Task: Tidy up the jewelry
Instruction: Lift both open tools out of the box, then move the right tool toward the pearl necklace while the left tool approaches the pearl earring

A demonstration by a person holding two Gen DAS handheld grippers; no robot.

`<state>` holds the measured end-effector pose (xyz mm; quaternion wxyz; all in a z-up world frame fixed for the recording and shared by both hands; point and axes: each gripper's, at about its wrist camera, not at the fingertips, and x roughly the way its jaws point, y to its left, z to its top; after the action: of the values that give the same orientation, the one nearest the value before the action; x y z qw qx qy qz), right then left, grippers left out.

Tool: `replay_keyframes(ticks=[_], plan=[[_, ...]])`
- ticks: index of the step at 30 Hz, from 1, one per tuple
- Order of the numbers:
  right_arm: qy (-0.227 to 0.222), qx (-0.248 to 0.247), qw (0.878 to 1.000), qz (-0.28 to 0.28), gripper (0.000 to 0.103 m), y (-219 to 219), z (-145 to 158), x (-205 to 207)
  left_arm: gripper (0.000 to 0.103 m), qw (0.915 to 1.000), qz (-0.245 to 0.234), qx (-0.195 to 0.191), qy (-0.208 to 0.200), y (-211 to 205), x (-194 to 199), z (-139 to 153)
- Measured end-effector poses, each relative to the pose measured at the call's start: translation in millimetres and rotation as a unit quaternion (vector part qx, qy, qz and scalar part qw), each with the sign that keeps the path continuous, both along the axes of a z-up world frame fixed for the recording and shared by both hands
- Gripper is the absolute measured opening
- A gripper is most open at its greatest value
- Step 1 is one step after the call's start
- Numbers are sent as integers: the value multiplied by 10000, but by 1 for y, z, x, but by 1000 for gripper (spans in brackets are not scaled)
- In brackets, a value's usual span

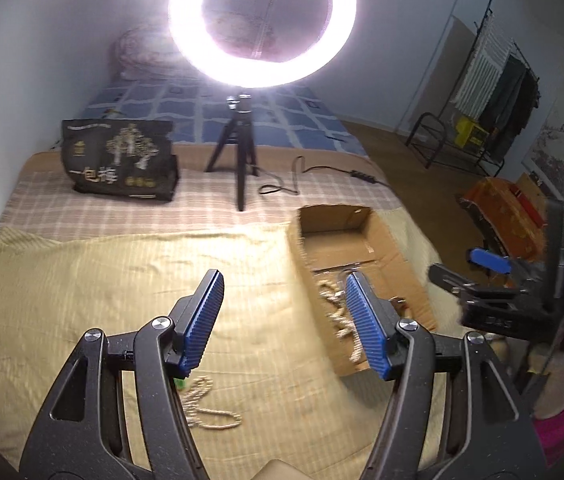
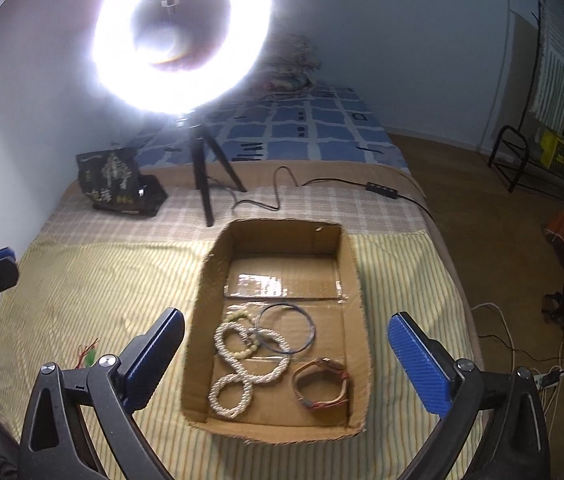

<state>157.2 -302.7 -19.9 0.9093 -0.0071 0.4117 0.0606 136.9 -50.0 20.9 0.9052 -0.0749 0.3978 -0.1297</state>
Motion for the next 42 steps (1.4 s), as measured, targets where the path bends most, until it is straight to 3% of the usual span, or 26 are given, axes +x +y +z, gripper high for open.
replay_keyframes(ticks=[14, 25, 29, 31, 35, 36, 42], plan=[[-289, -121, 9963, 805, 103, 67, -4, -36, 65, 9989, 392, 237, 116, 76, -8, -27], [-281, -414, 9802, 1916, 102, 140, -37, -69, 65, 9964, 349, 589, 506, 108, -14, -69], [-10, -474, 9731, 2255, 93, 160, -59, -71, 65, 9957, 348, 587, 629, 121, -20, -81], [169, -467, 9700, 2379, 85, 166, -68, -70, 56, 9952, 336, 558, 729, 127, -23, -88], [537, -445, 9648, 2535, 72, 177, -90, -66, 49, 9936, 265, 446, 999, 136, -26, -104], [598, -454, 9634, 2572, 69, 180, -94, -65, 43, 9929, 215, 427, 1093, 137, -28, -110], [941, -453, 9520, 2878, 53, 193, -114, -64, 32, 9896, -24, 378, 1386, 134, -38, -134]])
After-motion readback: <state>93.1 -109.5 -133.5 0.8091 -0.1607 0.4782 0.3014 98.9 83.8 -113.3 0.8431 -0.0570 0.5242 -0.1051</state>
